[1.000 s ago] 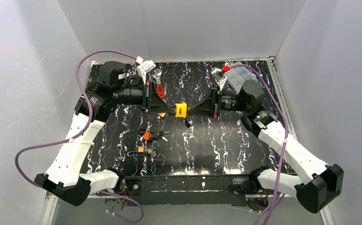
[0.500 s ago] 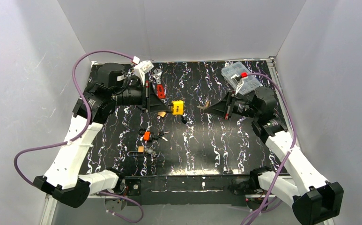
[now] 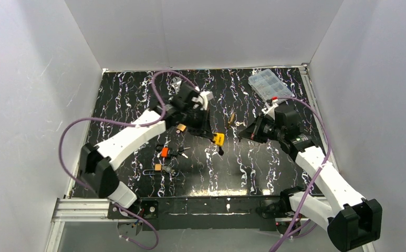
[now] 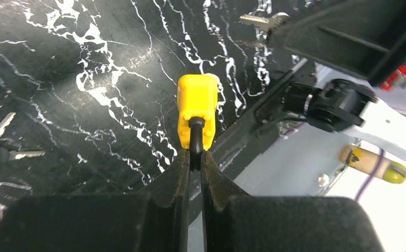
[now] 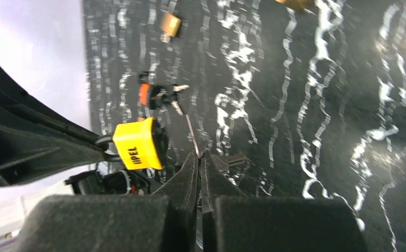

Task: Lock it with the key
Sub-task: Lock the lock, then place the lock at the center of the board.

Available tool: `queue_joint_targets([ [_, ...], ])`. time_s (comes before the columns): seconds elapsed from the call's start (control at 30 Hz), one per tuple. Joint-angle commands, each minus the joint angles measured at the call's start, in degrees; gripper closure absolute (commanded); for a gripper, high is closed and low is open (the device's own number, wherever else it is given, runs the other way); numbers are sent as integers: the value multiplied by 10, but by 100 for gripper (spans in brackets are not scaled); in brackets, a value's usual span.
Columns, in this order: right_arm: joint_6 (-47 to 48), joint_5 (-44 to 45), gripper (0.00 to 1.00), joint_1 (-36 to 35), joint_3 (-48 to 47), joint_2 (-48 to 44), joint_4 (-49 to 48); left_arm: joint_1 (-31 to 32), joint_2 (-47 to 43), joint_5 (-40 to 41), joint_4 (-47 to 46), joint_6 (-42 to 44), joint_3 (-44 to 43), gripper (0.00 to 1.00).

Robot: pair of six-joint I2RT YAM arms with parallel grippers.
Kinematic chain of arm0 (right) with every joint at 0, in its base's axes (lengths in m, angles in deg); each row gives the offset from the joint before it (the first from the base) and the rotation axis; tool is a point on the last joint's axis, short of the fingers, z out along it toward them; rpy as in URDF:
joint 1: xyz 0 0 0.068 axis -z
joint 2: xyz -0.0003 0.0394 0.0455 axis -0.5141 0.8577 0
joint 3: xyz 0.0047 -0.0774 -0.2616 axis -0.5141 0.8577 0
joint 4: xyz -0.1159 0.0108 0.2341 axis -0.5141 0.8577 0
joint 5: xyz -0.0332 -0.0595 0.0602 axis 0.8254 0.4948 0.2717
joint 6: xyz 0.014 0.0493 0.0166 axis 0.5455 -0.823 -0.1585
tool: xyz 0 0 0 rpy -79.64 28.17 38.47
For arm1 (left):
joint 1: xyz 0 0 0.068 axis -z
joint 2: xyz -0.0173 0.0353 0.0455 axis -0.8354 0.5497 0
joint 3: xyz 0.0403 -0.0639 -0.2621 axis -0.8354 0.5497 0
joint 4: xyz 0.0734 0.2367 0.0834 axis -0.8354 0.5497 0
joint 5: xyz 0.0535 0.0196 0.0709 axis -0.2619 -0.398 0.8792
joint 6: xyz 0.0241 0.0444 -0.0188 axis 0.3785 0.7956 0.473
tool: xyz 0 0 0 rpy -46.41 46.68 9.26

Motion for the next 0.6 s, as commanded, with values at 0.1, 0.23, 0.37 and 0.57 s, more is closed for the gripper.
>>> queue_joint_targets([
  [0.1, -7, 94, 99, -19, 28, 38, 69, 52, 102, 32, -119, -67, 18, 100],
  [0.23, 1, 130, 99, -39, 30, 68, 87, 53, 144, 5, -153, -79, 28, 100],
  [0.37, -9, 136, 99, -56, 42, 101, 63, 54, 179, -16, -167, -84, 36, 100],
  [0.57, -18, 172, 99, -84, 28, 152, 69, 54, 208, -9, -151, -89, 47, 99],
])
